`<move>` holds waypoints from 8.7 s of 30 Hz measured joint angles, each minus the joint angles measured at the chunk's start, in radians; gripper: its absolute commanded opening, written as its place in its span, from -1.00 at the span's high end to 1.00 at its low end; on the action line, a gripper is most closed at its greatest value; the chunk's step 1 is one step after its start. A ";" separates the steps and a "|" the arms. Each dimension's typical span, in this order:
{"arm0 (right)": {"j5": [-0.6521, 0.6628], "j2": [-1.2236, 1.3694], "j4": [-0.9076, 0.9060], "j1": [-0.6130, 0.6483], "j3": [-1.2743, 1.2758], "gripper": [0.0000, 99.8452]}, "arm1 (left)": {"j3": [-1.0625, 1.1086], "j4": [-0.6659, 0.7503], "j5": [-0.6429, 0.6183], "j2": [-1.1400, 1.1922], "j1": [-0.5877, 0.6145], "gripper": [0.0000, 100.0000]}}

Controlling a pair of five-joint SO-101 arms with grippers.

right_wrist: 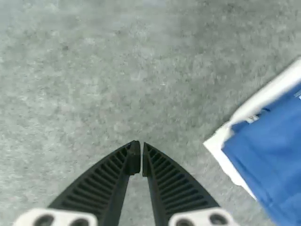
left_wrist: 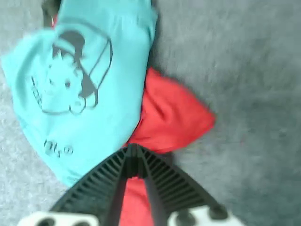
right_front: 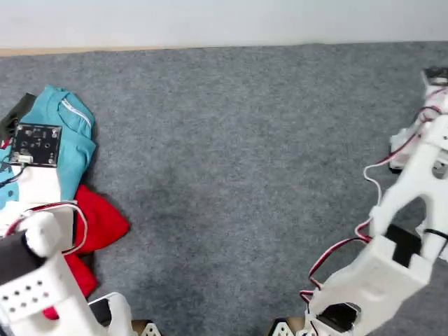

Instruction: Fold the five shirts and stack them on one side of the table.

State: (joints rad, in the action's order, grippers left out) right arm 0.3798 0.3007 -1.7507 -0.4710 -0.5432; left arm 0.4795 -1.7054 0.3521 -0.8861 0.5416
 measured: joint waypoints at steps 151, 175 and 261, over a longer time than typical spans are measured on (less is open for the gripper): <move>-0.044 -0.278 0.175 1.069 0.448 0.83 | -0.850 -0.021 0.169 0.867 0.339 0.73; -0.044 0.311 0.241 1.479 -0.026 0.65 | -0.436 0.110 0.167 0.858 0.592 0.73; 0.242 0.367 0.031 0.813 0.002 0.65 | -0.388 0.089 0.121 0.855 0.367 0.73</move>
State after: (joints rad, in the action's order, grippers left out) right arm 0.6222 0.6674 -1.7200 0.3422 -0.5416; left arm 0.0913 -1.6164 0.4733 -0.0315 0.9083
